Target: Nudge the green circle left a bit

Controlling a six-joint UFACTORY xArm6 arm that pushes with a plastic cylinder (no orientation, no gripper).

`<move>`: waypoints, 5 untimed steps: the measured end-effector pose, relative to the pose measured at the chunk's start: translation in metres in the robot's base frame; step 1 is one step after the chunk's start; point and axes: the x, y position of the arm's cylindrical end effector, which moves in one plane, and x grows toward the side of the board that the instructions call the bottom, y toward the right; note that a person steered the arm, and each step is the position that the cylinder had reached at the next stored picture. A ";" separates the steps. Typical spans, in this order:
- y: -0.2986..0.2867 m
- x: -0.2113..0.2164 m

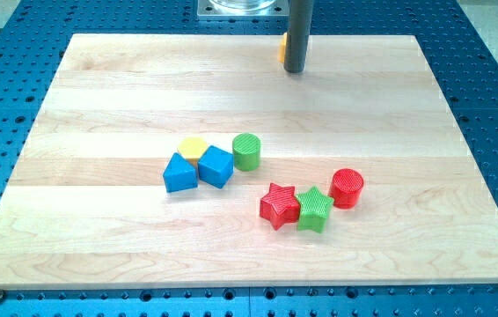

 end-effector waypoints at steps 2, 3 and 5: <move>-0.034 -0.027; -0.048 -0.027; -0.020 -0.027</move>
